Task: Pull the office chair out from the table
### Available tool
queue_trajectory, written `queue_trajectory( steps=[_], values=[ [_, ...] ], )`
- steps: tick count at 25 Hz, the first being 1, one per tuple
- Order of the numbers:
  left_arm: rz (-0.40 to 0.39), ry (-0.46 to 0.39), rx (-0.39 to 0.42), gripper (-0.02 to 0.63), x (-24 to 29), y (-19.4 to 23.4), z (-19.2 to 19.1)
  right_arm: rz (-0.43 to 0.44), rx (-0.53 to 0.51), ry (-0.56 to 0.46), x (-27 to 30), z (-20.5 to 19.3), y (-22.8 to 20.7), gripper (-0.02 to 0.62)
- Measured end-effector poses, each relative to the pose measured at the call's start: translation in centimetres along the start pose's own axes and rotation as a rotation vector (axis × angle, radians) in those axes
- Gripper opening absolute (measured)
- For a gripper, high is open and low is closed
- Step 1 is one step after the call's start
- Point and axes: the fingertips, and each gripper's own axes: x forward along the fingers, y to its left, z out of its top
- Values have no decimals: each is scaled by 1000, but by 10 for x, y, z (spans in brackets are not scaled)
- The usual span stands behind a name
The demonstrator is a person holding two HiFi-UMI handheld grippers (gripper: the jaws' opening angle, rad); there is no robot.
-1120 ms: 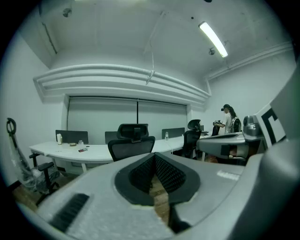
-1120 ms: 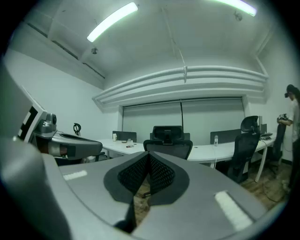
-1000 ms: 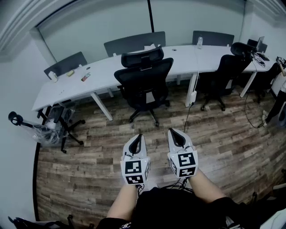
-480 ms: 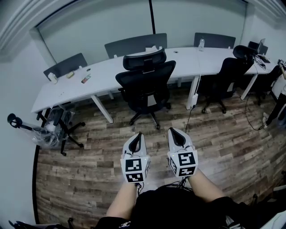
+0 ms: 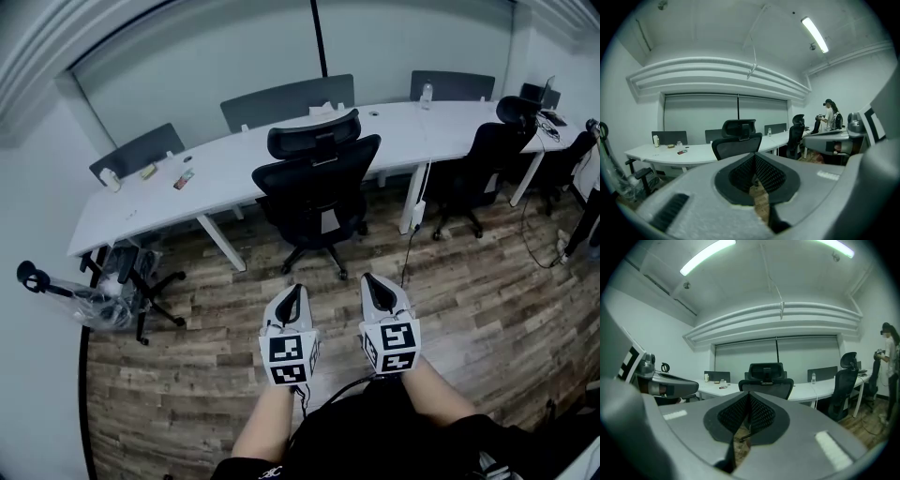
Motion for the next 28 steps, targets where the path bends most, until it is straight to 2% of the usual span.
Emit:
queue_trajectory(
  steps=[4, 11, 16, 25, 28],
  values=[
    [-5, 19, 1, 8, 19, 10, -6, -12, -6, 24, 20, -8, -5, 11],
    [7, 16, 31, 8, 73, 28, 0, -29, -52, 5, 74, -5, -33, 11],
    [29, 5, 54, 8, 136, 46, 17, -30, -59, -7, 134, 4, -70, 12],
    [73, 40, 95, 8, 246, 75, 48, -34, -71, 21, 236, 28, -146, 24],
    [109, 50, 118, 8, 279, 86, 55, -18, -96, 43, 266, 30, -171, 40]
  ],
)
